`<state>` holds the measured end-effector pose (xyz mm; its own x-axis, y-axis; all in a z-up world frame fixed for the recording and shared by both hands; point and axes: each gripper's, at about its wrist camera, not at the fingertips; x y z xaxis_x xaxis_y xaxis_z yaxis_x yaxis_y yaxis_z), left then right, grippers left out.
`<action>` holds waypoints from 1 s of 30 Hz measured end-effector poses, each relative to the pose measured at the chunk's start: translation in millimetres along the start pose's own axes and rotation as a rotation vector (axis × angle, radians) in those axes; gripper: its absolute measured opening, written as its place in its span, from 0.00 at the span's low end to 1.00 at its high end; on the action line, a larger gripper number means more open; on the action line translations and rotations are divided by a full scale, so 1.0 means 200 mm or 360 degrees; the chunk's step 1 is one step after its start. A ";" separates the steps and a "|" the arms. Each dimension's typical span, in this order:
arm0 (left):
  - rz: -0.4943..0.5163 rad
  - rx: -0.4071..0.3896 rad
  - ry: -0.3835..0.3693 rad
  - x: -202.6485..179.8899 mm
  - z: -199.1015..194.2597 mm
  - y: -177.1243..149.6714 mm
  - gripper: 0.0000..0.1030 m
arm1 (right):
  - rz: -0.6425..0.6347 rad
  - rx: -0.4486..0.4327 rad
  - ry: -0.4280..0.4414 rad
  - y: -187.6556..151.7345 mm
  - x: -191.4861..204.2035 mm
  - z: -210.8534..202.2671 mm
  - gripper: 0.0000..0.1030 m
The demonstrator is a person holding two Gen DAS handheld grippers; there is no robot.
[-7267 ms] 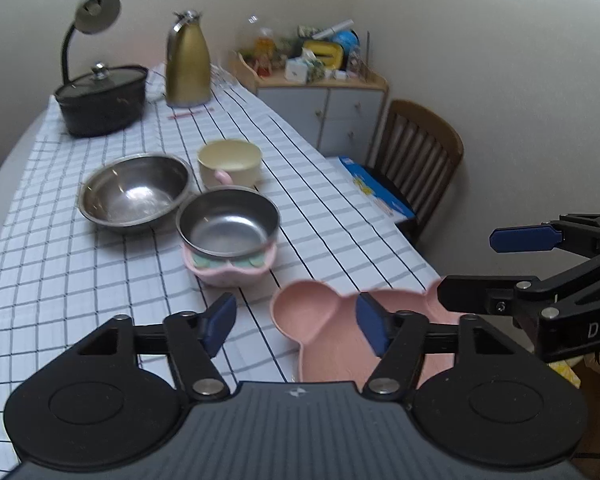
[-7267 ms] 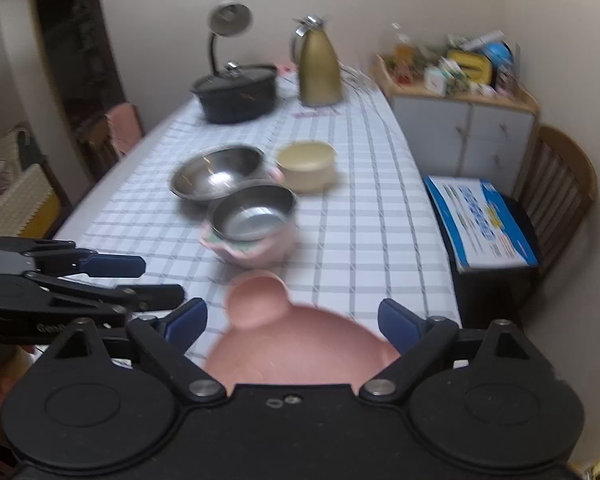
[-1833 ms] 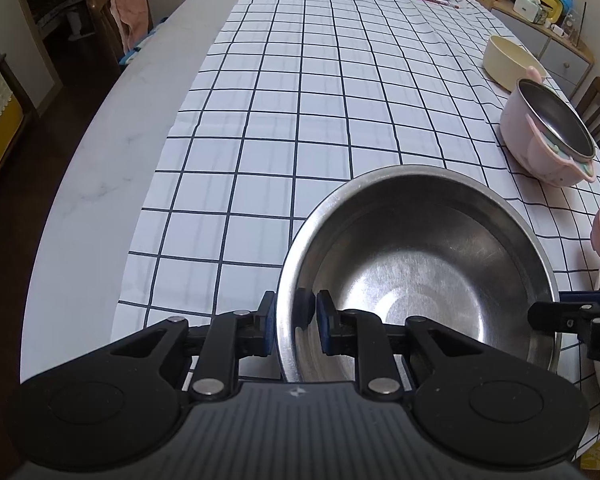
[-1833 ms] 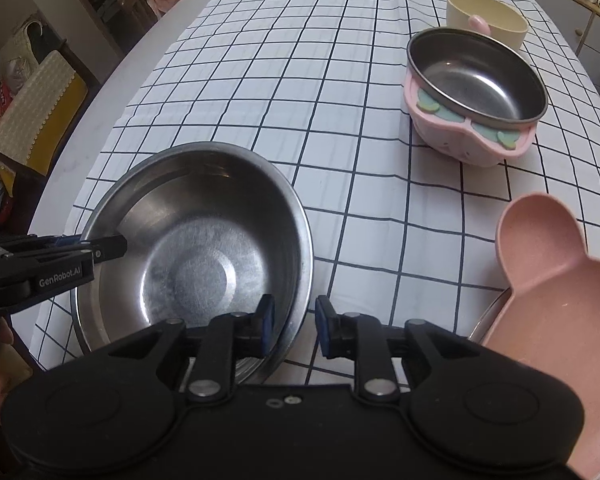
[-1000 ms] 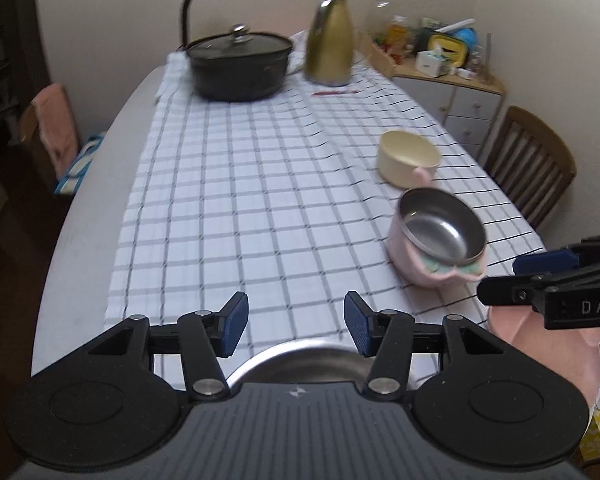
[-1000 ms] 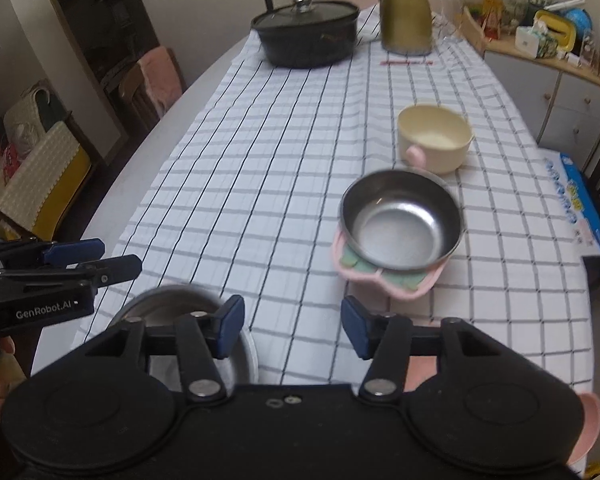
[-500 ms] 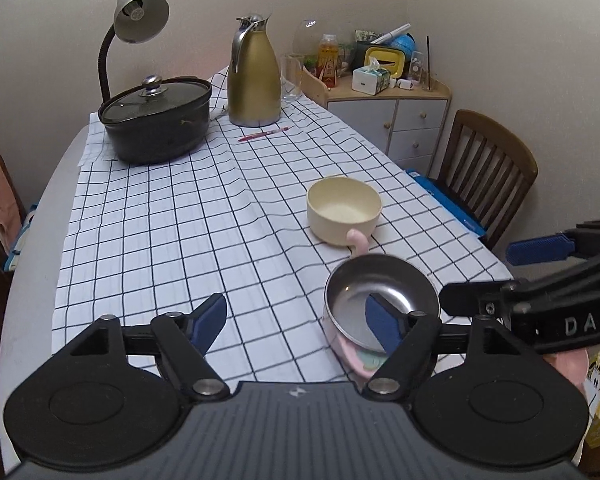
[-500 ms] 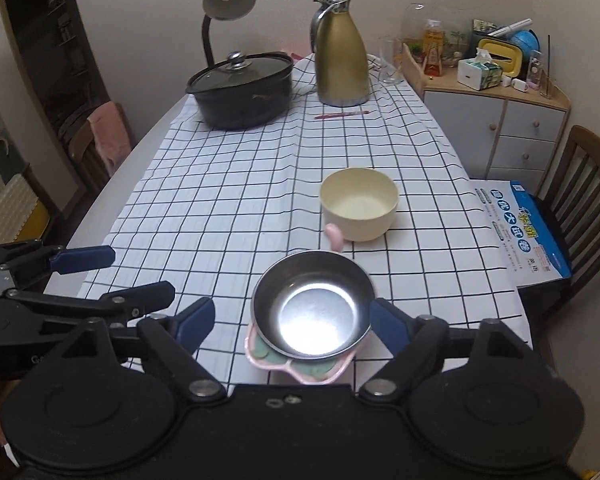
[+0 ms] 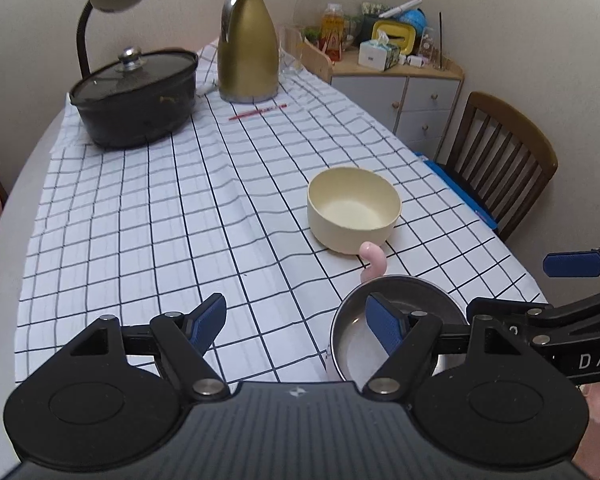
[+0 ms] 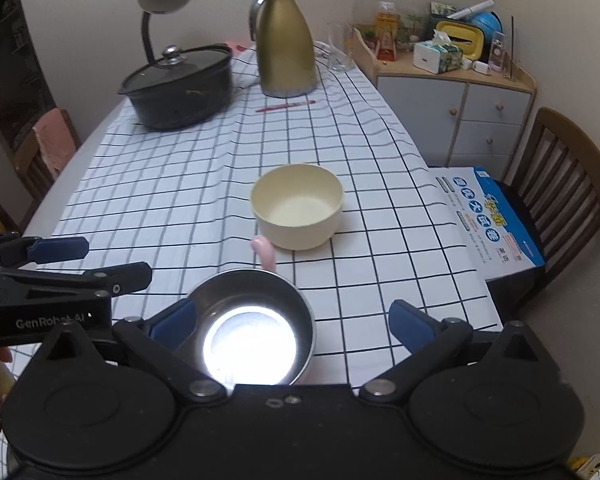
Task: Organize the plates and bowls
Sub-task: 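Move both grippers to the small pink-based steel bowl and close on its rim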
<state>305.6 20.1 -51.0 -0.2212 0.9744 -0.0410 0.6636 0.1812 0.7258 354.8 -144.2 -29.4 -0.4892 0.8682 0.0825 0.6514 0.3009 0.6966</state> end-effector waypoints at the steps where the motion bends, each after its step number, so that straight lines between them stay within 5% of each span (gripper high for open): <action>1: 0.0003 0.0020 -0.0003 0.00 0.03 0.00 0.74 | 0.0007 0.0013 -0.0011 0.00 -0.01 0.03 1.00; 9: 0.0018 0.0164 -0.0003 -0.03 0.23 -0.06 0.74 | 0.0060 0.0127 -0.0064 -0.02 -0.06 0.20 0.95; 21: 0.0007 0.0275 -0.0029 -0.06 0.33 -0.09 0.73 | 0.0104 0.0303 -0.0053 -0.09 -0.08 0.33 0.68; 30: 0.0034 0.0326 -0.0091 -0.09 0.34 -0.08 0.41 | 0.0095 0.0330 -0.0020 -0.10 -0.05 0.33 0.42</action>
<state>346.7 8.2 -108.6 -0.1685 0.9832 -0.0706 0.8004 0.1782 0.5723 385.2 -133.1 -90.7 -0.4396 0.8915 0.1096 0.7852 0.3222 0.5288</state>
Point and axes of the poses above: each gripper's, at about its wrist camera, not at the fingertips, and z roughly the way its jaws point, x to its left, y to its top, and after that the axes turned 5 degrees about -x, right-handed
